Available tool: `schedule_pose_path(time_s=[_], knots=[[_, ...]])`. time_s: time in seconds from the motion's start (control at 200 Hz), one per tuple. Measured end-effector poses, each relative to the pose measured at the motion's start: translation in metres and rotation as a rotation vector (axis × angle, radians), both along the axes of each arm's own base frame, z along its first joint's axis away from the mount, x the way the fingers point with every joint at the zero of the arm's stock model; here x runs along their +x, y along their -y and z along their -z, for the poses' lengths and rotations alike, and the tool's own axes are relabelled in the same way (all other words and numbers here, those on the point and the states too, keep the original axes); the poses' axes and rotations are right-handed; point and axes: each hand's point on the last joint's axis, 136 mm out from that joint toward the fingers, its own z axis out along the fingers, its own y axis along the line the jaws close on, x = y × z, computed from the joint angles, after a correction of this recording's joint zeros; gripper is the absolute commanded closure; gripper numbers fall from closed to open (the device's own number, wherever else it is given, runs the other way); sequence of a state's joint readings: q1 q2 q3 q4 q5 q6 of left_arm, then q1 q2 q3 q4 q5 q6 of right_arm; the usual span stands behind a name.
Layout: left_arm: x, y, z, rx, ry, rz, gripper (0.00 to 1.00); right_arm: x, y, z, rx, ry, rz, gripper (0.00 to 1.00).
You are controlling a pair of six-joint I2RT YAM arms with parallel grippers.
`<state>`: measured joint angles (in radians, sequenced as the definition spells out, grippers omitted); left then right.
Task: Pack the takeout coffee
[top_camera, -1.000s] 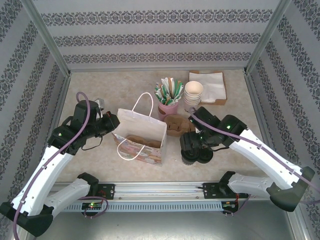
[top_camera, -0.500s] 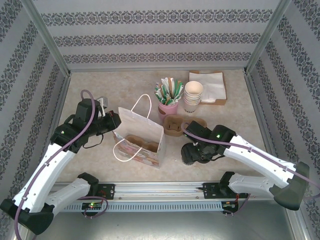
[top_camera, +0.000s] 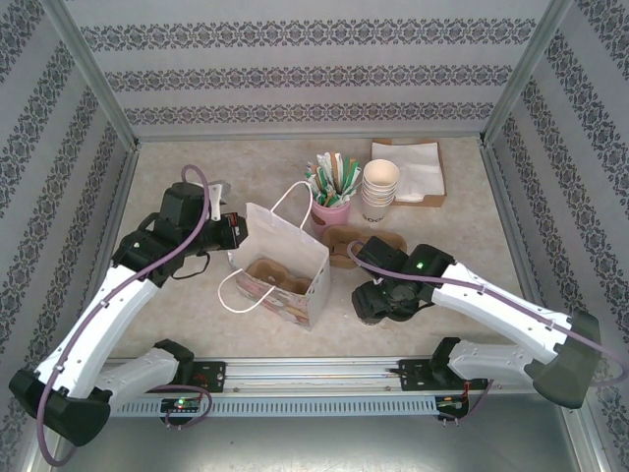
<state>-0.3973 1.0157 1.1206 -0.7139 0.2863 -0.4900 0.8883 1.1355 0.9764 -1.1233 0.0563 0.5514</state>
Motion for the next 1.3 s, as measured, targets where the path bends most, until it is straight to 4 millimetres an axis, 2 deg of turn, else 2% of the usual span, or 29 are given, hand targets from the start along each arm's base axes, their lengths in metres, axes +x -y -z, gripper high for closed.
schedule_pose_path(time_s=[0.904,1.299], knots=[[0.024,0.015,-0.002,-0.017,0.017,0.213,0.99,0.009,-0.004,0.011,-0.039,0.004,-0.002,0.20],[0.025,0.014,-0.004,-0.016,0.020,0.232,0.86,0.011,-0.005,0.013,-0.045,0.008,-0.002,0.19]])
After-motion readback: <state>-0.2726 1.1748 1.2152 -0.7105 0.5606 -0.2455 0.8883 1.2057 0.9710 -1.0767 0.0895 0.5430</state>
